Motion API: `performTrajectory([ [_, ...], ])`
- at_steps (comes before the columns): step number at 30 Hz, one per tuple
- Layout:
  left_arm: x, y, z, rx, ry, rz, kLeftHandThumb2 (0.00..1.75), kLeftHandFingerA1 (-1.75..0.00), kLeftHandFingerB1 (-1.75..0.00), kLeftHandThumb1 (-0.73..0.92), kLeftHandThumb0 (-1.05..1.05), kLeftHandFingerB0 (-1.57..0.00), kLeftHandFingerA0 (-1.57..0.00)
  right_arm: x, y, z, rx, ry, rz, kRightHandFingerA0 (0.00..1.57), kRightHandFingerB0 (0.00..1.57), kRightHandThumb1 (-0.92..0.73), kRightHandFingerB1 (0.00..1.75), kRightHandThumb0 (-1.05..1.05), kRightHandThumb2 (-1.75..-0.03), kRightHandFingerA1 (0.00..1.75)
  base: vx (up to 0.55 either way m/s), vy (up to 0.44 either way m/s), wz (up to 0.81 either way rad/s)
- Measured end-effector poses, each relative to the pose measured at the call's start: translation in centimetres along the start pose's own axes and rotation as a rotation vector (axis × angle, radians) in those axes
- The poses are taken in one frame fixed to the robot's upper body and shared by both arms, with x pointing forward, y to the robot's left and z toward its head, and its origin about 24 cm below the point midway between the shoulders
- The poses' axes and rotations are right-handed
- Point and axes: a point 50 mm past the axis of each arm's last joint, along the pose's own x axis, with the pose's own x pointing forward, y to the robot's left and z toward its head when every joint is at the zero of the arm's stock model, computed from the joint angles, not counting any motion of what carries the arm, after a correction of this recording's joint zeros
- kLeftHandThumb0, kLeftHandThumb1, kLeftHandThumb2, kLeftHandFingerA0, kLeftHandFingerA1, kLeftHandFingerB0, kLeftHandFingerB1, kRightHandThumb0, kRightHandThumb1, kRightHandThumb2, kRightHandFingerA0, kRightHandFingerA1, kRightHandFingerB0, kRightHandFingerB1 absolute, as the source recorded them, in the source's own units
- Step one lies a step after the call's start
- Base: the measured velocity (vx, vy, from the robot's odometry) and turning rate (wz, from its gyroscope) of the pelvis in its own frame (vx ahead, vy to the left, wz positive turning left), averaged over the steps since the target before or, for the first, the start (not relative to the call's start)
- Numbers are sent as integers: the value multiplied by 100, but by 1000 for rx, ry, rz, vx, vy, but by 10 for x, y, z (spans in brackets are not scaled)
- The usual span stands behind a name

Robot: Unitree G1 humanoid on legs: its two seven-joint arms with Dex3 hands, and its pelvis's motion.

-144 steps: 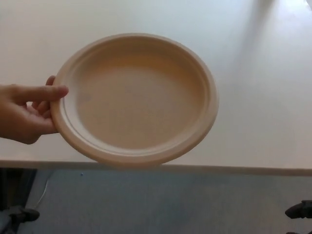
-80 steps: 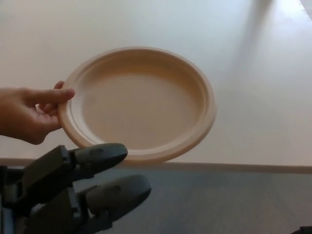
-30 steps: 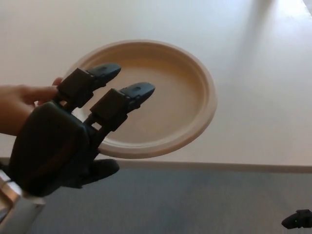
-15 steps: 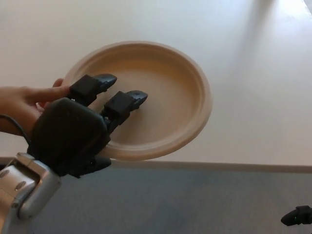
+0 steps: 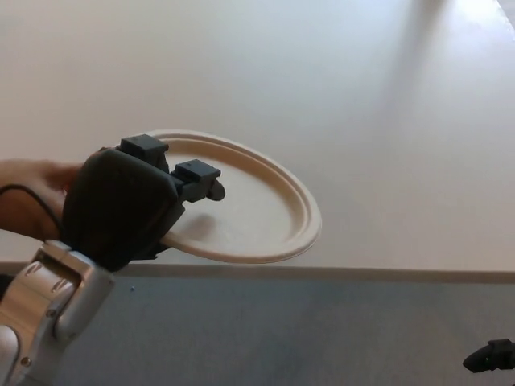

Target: A person passes a plate to the robot and the robot grabs it with its left hand and places it at the centre of the table infront of it

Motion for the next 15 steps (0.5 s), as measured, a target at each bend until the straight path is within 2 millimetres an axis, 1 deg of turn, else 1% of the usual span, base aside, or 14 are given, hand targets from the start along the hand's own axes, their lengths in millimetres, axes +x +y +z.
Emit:
performTrajectory([
  [1,0,0,0,-1,-1,11,57,-156,-104,50,-18,-76,-89,0,0,0,0,0,0,52,34,-49,56,-60,-89,67,0,0,0],
  [2,0,-1,0,-1,-3,23,58,-157,-106,53,-21,-75,-88,0,0,0,0,0,0,53,35,-49,57,-60,-90,68,0,0,0],
  [3,-1,-1,0,-1,-6,34,63,-152,-107,48,-31,-79,-92,0,0,0,0,-1,0,58,42,-66,48,-58,-59,61,0,0,0],
  [4,-1,-1,0,-2,-11,43,63,-152,-107,48,-31,-79,-92,0,0,0,0,-1,0,58,42,-66,48,-58,-59,61,0,0,0],
  [5,-1,-1,-1,0,-19,53,58,-158,-103,55,-23,-78,-87,0,-1,1,0,-1,-1,58,42,-65,47,-58,-59,61,0,0,0],
  [6,-1,-1,-1,0,-22,57,58,-158,-103,55,-23,-78,-87,0,-1,1,-1,-1,-1,58,42,-65,47,-58,-59,61,0,0,0],
  [7,-1,-1,-3,0,-32,73,58,-151,-80,53,-23,-90,-89,1,-2,2,-1,-2,-2,59,43,-66,47,-57,-59,61,0,0,0],
  [10,-2,-2,-3,-11,-43,98,58,-151,-83,52,-23,-88,-90,1,-3,4,-6,-4,1,60,44,-66,47,-57,-59,61,0,0,0],
  [11,-2,-2,-3,-15,-46,104,56,-153,-97,55,-20,-81,-89,1,-3,4,-6,-4,2,60,43,-66,48,-57,-59,61,0,0,0],
  [12,-2,-2,-3,-19,-50,111,57,-154,-94,52,-21,-82,-88,1,-4,4,-7,-4,3,60,46,-66,47,-57,-60,59,0,0,0],
  [15,-1,-2,-2,-27,-59,129,56,-151,-93,54,-23,-83,-90,2,-4,5,-7,-2,5,59,45,-65,47,-58,-59,60,0,0,0],
])
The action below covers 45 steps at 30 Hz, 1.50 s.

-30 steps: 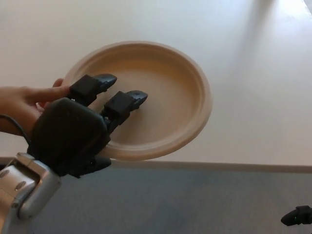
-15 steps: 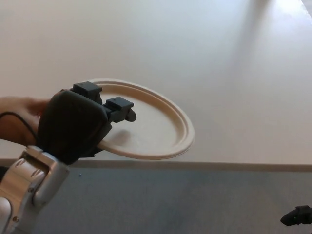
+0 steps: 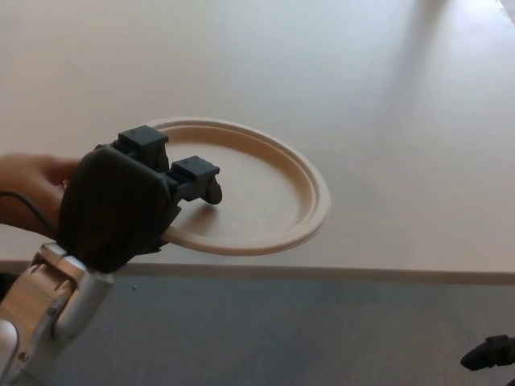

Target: A person passes a plate to the robot and the robot grabs it with its left hand and places it at the centre of the table infront of it

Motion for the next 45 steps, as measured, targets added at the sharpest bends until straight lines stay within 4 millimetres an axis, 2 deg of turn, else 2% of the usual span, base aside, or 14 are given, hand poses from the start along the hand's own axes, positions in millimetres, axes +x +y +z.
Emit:
performTrajectory([
  [2,1,1,0,0,-4,7,58,-157,-111,54,-21,-73,-87,0,-1,1,-1,-1,1,60,46,-66,47,-57,-59,60,0,0,0],
  [4,2,1,-1,1,-11,16,62,-154,-113,50,-29,-75,-90,0,-2,2,-2,-3,-1,60,46,-66,47,-58,-60,60,0,0,0],
  [12,17,2,-8,9,-14,61,57,-162,-122,57,-10,-63,-81,1,-9,8,-5,-13,-13,60,46,-65,47,-58,-59,60,0,0,0],
  [15,24,2,-10,11,-9,81,57,-166,-139,67,-12,-51,-76,2,-10,9,-4,-15,-14,60,46,-65,47,-55,-59,61,0,0,0],
  [21,46,-13,-28,14,43,79,59,-169,-139,72,-13,-48,-77,2,-13,11,-4,-19,-18,60,47,-66,46,-56,-60,59,0,0,0],
  [24,55,-19,-32,14,60,72,59,-171,-127,72,-19,-58,-78,2,-13,12,-4,-19,-20,59,45,-65,47,-56,-59,60,0,0,0],
  [25,58,-20,-35,19,67,70,60,-161,-81,69,-23,-77,-86,2,-14,13,-4,-19,-20,60,47,-65,48,-56,-59,61,0,0,0],
  [27,64,-22,-37,29,77,65,60,-152,-71,68,-25,-81,-89,3,-15,14,-5,-22,-23,61,47,-65,48,-56,-59,61,0,0,0],
  [35,93,-32,-42,91,108,15,60,-160,-65,68,-28,-81,-90,4,-21,21,-12,-38,-36,61,48,-65,47,-56,-60,60,0,0,0],
  [39,99,-42,-38,120,107,-56,58,-146,-51,61,-32,-84,-95,4,-21,22,-14,-38,-36,61,49,-65,48,-57,-59,61,0,0,0],
  [40,99,-45,-37,125,104,-69,74,-133,-59,49,-44,-76,-101,4,-21,22,-14,-38,-36,60,47,-64,48,-57,-59,61,0,0,0],
  [41,100,-48,-35,130,100,-85,74,-133,-59,49,-44,-76,-101,4,-21,22,-15,-37,-36,60,47,-64,48,-57,-59,61,0,0,0],
  [42,100,-51,-33,134,96,-100,59,-141,-48,59,-33,-81,-98,4,-21,22,-16,-37,-36,61,48,-65,48,-58,-59,60,0,0,0],
  [45,98,-62,-26,145,78,-158,60,-142,-50,60,-33,-82,-96,4,-21,22,-20,-40,-36,61,48,-65,47,-57,-59,60,0,0,0],
])
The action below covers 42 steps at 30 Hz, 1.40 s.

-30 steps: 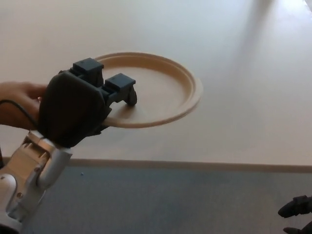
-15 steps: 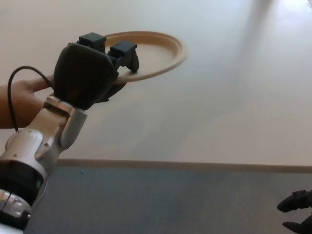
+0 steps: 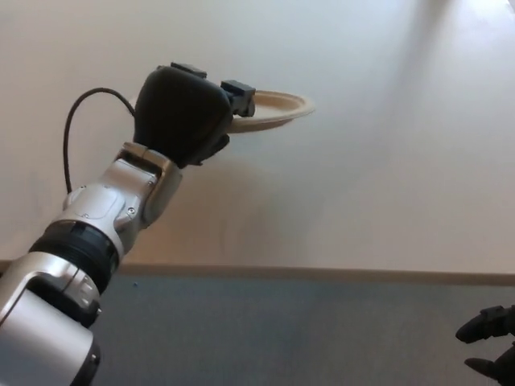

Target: A person passes a plate to the robot and the robot grabs it with its left hand and places it at the centre of the table infront of it

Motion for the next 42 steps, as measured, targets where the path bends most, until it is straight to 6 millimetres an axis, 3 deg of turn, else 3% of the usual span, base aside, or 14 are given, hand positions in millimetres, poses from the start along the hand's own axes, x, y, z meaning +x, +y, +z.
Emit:
performTrajectory([
  [2,0,-5,5,-1,-12,-30,76,-129,-59,52,-43,-74,-99,0,0,1,-4,-2,0,58,46,-66,48,-58,-59,60,0,0,0],
  [13,-5,-24,16,-20,8,-178,59,-137,-50,64,-28,-77,-84,0,-1,2,-10,-9,-1,56,44,-62,47,-63,-61,61,0,0,0],
  [15,-6,-26,16,-28,25,-205,59,-141,-56,65,-27,-79,-81,0,-1,2,-11,-9,-1,58,46,-64,47,-59,-59,59,0,0,0],
  [16,-6,-26,15,-31,32,-214,61,-152,-82,62,-26,-74,-73,0,-1,2,-12,-10,-1,60,46,-64,48,-58,-59,61,0,0,0],
  [18,-6,-27,14,-38,49,-229,60,-148,-67,59,-26,-76,-76,0,-1,3,-12,-11,-2,61,47,-64,48,-58,-59,61,0,0,0],
  [19,-6,-27,12,-46,65,-238,59,-110,-45,62,-31,-68,-85,1,-2,4,-13,-12,-3,60,47,-64,47,-57,-59,61,0,0,0],
  [23,-5,-26,6,-91,120,-268,62,-88,-37,73,-35,-50,-87,2,-8,10,-16,-26,-16,60,46,-63,47,-56,-58,59,0,0,0],
  [26,-3,-24,3,-108,150,-289,59,-39,-31,63,-47,-33,-49,2,-9,12,-17,-30,-19,58,46,-63,48,-56,-58,61,0,0,0],
  [28,-2,-24,2,-114,167,-313,78,-45,-41,49,-61,-26,-33,2,-9,12,-18,-31,-19,58,46,-64,48,-56,-58,61,0,0,0],
  [29,-2,-24,2,-118,173,-328,85,-48,-46,25,-33,0,0,2,-9,12,-18,-31,-19,58,47,-63,48,-58,-58,61,0,0,0],
  [30,-2,-25,2,-122,178,-340,71,-29,-34,43,-71,-11,-8,2,-9,12,-18,-31,-19,59,47,-62,48,-57,-58,61,0,0,0],
  [36,0,-26,2,-146,203,-422,82,-14,-19,35,-65,0,0,2,-9,12,-19,-31,-19,59,47,-63,48,-58,-58,61,0,0,0],
  [38,1,-27,3,-155,210,-453,62,-10,-10,44,-86,0,0,2,-9,12,-19,-31,-19,59,47,-63,48,-58,-58,62,0,0,0],
  [42,1,-29,6,-177,216,-512,88,-1,0,44,-83,0,0,2,-9,12,-20,-31,-19,60,48,-63,49,-57,-59,62,0,0,0],
])
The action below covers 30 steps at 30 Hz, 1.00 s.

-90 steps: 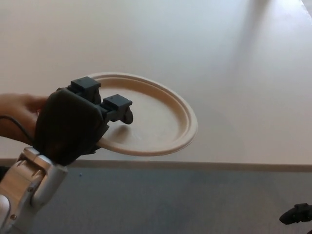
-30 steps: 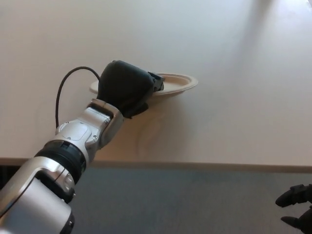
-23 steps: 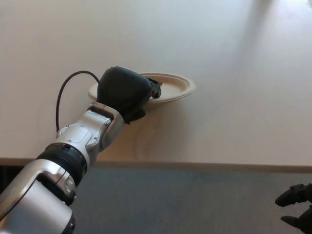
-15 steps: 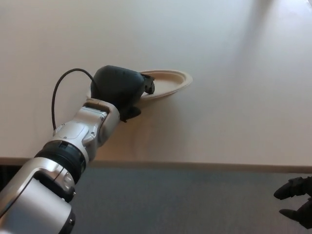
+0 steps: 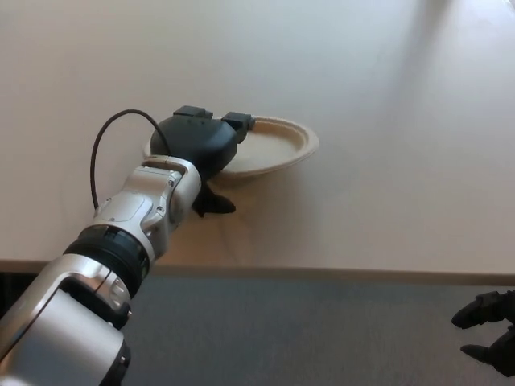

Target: A person passes a plate to the robot and the robot grabs it with its left hand and places it at the centre of the table infront of it

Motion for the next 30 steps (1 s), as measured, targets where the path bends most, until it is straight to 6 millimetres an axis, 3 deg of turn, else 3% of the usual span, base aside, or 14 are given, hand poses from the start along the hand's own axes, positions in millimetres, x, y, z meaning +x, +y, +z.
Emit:
performTrajectory([
  [6,1,-5,3,-40,14,-106,96,-10,0,49,-91,0,0,0,0,0,0,0,0,59,47,-63,48,-57,-59,61,0,0,0],
  [7,1,-5,3,-47,18,-119,64,-26,0,69,-103,0,0,0,0,0,0,0,0,59,47,-63,49,-57,-58,62,0,0,0],
  [8,1,-6,3,-54,21,-135,85,-21,-1,56,-105,0,-5,0,0,0,0,-1,0,60,47,-62,49,-57,-59,63,0,0,0],
  [9,1,-7,3,-64,25,-160,85,-21,-1,56,-105,0,-5,0,0,0,0,-1,0,60,47,-62,49,-57,-59,63,0,0,0],
  [10,1,-8,3,-68,28,-175,99,-18,0,52,-94,0,-2,0,0,0,0,-1,0,60,48,-61,49,-55,-58,63,0,0,0],
  [15,0,-9,3,-91,36,-242,102,-18,-1,54,-95,-2,-3,0,0,0,0,-1,0,58,48,-60,48,-57,-58,61,0,0,0],
  [17,0,-9,4,-110,39,-274,110,-20,-3,63,-98,-1,-3,0,0,0,0,-1,0,56,47,-60,47,-55,-57,60,0,0,0],
  [18,0,-8,4,-116,40,-288,70,-27,-9,91,-105,0,-1,0,0,0,0,-1,0,57,48,-59,48,-55,-57,61,0,0,0],
  [19,0,-8,4,-121,39,-296,118,-19,-5,69,-97,0,0,0,0,0,0,-2,0,56,47,-58,48,-56,-58,61,0,0,0],
  [20,0,-7,5,-127,37,-304,126,-13,-3,80,-99,0,0,0,0,0,-1,-2,0,55,47,-59,48,-53,-57,60,0,0,0],
  [28,0,1,5,-210,58,-374,129,-14,-2,89,-99,0,0,0,0,1,-1,-4,1,56,46,-57,48,-50,-56,61,0,0,0],
  [30,1,3,5,-232,66,-388,129,-19,-9,85,-91,0,0,0,0,1,-1,-5,2,57,47,-56,49,-49,-55,61,0,0,0],
])
